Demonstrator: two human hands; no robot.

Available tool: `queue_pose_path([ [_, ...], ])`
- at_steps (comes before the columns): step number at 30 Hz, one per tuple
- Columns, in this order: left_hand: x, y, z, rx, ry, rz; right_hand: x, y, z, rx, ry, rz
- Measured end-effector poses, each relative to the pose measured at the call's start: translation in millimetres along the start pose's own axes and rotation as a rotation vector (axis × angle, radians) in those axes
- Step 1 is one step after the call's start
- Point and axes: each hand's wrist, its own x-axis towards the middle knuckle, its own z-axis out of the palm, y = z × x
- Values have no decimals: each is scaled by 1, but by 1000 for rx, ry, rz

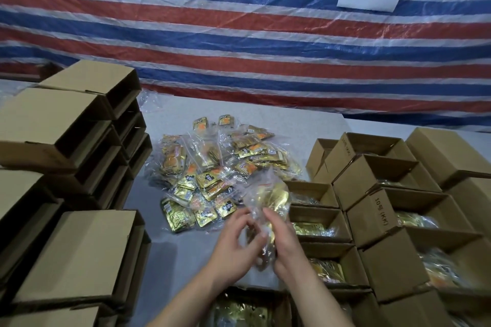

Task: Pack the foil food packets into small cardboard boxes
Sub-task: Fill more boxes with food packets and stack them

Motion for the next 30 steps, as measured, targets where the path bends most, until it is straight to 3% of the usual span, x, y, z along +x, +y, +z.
queue_pose_path([
  [3, -7, -33, -26, 31, -58, -114, -6, -6, -21, -29, -15, 39],
  [9, -34, -119, -46, 395, -232, -258, -25, 1, -48, -303, -136, 152],
  [17, -44, -155, -37, 205, -176, -298, -48, 27, -51, -768, -268, 269],
  [22, -43, -157, -36, 18, -147, -302, -43, 51, -44, -1147, -519, 182],
  [30, -38, -155, -36, -3, -118, -369, -3, 88, -43, -1479, -587, 81],
])
